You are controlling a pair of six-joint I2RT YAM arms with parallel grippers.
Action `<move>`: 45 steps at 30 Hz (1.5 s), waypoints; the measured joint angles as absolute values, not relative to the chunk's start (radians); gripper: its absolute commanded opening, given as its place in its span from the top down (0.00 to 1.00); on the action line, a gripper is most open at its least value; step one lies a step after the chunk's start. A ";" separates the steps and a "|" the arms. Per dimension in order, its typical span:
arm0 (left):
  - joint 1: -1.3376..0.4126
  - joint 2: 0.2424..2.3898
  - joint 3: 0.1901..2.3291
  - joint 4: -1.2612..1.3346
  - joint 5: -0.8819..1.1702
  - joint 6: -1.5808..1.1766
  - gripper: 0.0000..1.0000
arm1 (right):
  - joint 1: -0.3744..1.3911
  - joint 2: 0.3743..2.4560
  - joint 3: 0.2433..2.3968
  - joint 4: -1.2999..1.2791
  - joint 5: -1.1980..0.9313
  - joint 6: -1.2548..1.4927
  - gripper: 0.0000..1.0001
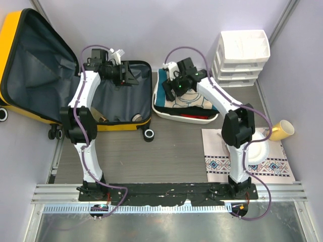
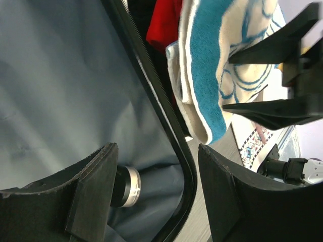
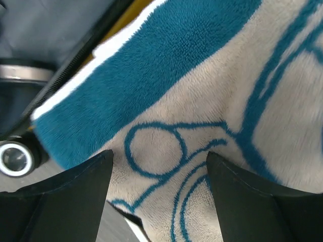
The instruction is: Open, take out, and arrange the luggage
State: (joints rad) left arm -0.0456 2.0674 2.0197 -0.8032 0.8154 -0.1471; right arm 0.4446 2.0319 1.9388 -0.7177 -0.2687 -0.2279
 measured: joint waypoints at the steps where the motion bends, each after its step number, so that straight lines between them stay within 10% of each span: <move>1: -0.043 2.067 2.011 -0.804 0.815 -0.147 0.32 | 0.455 2.049 1.926 -0.720 -0.258 -0.233 0.19; 45: -0.028 2.067 1.991 -0.805 0.816 -0.156 0.32 | -0.216 1.944 1.601 -1.076 -0.310 -1.150 0.23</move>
State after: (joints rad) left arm -0.0277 2.0674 1.9907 -0.8051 0.8158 -0.1562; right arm -0.2161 1.9442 1.6012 -1.0760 -0.3096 -1.1503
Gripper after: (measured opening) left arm 0.678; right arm 0.773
